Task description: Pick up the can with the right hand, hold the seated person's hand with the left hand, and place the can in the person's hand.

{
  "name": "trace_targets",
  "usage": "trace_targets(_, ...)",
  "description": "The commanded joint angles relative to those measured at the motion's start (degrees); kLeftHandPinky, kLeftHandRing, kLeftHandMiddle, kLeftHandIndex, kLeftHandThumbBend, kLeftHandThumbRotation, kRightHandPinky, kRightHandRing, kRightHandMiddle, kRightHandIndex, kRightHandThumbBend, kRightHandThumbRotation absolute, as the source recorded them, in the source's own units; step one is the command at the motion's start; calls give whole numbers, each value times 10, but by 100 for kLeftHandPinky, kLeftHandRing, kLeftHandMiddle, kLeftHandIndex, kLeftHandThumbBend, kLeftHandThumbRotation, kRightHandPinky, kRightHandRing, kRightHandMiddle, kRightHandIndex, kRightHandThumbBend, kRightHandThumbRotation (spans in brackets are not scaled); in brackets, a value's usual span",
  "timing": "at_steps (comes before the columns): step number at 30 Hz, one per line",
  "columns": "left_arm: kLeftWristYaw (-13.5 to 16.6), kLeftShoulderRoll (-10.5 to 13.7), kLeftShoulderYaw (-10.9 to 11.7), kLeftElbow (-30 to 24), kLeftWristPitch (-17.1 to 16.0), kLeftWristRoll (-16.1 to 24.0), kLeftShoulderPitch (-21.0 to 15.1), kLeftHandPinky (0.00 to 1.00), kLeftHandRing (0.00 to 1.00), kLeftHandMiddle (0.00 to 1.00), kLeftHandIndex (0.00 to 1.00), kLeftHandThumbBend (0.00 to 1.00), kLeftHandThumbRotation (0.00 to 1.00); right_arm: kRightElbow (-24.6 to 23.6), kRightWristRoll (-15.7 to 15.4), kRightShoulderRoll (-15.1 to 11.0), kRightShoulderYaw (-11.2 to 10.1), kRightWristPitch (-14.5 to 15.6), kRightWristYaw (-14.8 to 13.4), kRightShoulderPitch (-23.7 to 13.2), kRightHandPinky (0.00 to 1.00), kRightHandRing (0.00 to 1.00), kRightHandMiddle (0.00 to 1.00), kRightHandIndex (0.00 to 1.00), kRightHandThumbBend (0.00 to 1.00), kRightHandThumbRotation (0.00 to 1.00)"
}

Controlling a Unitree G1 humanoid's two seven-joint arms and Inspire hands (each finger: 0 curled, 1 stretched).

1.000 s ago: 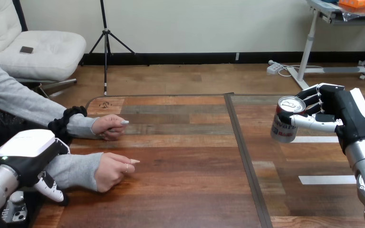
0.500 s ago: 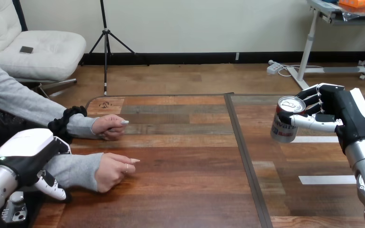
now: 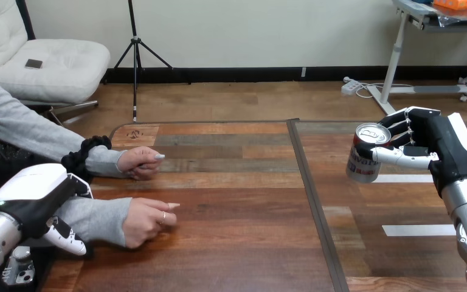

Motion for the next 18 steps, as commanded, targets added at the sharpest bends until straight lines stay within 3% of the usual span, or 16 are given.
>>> trace_targets(1,10,22,25,-28,-19,-19,-15,18,23,31,48,91,0,-33,15,-6,-10,-18,0,-57,33,37,41,45,70,0)
trace_targets(18,4,24,46,-58,-15,-46,-7,18,24,32,48,92,0,-33,10,-8,-7,-17,-4,-58,33,36,41,45,70,0)
